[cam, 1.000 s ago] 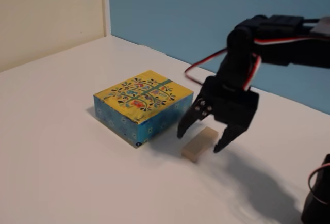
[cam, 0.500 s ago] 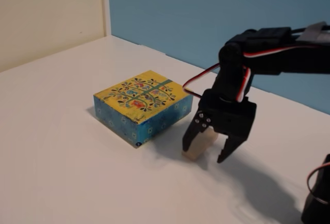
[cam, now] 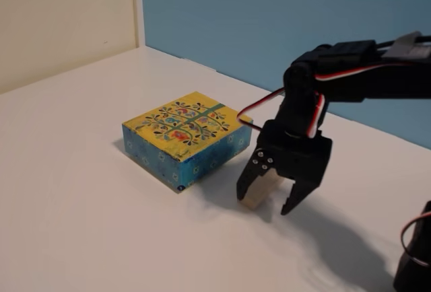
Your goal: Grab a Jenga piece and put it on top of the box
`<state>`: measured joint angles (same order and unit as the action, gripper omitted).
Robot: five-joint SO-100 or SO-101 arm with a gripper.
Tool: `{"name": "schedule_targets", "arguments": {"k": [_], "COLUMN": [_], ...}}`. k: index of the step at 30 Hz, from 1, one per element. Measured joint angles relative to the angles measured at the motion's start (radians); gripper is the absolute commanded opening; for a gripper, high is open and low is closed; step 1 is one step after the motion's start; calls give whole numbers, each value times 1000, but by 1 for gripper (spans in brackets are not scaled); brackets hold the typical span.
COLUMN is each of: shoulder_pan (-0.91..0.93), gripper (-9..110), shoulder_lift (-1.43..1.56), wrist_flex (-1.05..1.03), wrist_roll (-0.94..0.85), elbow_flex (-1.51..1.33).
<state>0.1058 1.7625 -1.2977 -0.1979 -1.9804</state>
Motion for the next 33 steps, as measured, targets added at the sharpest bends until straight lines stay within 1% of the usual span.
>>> {"name": "schedule_targets", "arguments": {"k": [13,23,33], "shoulder_pan": [35,112,140], "gripper": [24,25,25], "shoulder_lift": [-5,-71,-133], "wrist_flex": [66,107,130], "wrist_roll": [118,150,155], "elbow_flex": [17,46,57]}}
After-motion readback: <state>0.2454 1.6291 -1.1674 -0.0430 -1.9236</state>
